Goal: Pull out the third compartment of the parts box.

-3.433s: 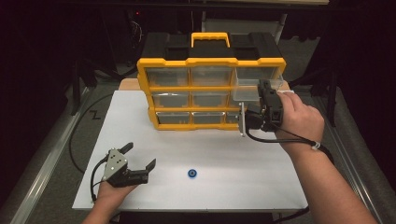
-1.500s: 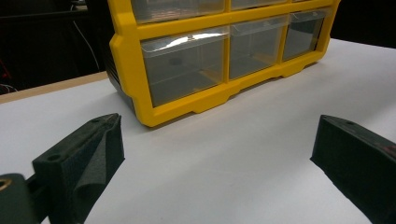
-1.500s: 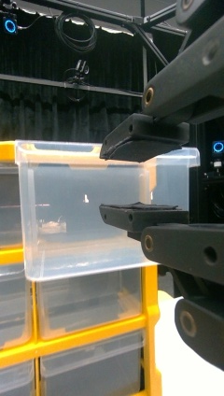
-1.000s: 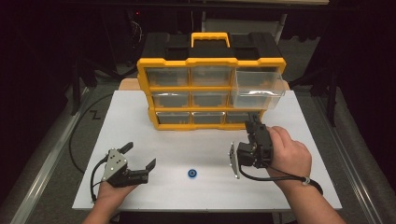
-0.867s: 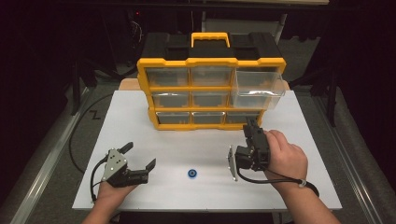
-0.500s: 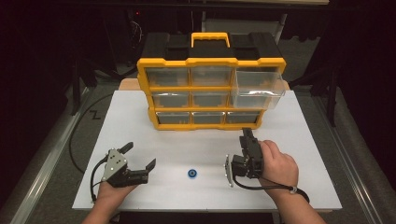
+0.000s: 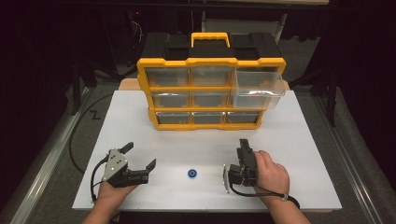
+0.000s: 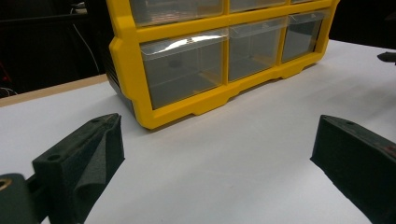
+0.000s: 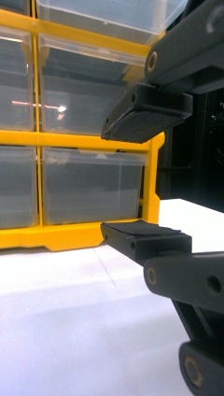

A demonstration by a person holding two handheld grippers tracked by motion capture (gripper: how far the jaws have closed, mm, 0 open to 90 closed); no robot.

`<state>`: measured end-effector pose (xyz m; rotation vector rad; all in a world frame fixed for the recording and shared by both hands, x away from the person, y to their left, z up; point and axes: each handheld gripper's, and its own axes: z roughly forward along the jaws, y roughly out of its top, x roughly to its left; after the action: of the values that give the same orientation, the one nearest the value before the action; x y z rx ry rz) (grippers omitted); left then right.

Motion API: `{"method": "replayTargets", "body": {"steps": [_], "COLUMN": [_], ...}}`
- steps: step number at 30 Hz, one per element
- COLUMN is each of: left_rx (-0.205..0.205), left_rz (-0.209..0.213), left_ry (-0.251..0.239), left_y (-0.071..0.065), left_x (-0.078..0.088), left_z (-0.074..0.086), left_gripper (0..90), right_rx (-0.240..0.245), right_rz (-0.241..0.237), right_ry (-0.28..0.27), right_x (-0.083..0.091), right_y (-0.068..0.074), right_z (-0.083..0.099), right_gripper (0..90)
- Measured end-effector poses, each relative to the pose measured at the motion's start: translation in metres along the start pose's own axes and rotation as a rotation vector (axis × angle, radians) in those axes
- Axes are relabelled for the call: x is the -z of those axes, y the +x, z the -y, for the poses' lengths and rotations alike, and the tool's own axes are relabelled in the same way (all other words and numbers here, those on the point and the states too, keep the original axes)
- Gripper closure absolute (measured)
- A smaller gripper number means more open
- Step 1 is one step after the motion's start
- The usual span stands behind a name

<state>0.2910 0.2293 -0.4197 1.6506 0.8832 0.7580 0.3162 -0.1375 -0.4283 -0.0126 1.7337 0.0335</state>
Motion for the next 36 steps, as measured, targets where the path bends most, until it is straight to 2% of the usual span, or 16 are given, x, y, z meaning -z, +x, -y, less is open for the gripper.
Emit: {"method": "replayTargets", "body": {"steps": [9, 15, 20, 28, 31, 36], "left_rx": [-0.005, -0.006, -0.007, -0.004, -0.004, -0.004], "left_rz": [0.001, 0.001, 0.003, 0.004, 0.005, 0.004], "left_ry": [0.0, -0.003, -0.004, -0.003, -0.002, -0.003], "left_y": [0.0, 0.0, 0.0, 0.0, 0.0, 0.0], "left_x": [-0.001, 0.0, 0.0, 0.0, -0.001, 0.0], "left_z": [0.0, 0.0, 0.0, 0.0, 0.0, 0.0], "left_gripper": [2.9, 2.9, 2.9, 2.9, 2.9, 2.9], "right_rx": [0.012, 0.015, 0.01, 0.007, -0.008, -0.021], "right_rz": [-0.015, -0.028, -0.055, -0.061, -0.058, -0.066], "right_ry": [0.001, 0.001, 0.002, 0.009, -0.006, -0.025], "right_x": [-0.002, -0.002, -0.003, -0.003, -0.003, -0.005], "right_y": [0.015, 0.017, 0.017, 0.017, 0.017, 0.018], "right_z": [0.002, 0.002, 0.001, 0.0, 0.001, 0.002], "right_gripper": [49.0, 47.5, 34.7, 19.7, 15.5, 3.6]}}
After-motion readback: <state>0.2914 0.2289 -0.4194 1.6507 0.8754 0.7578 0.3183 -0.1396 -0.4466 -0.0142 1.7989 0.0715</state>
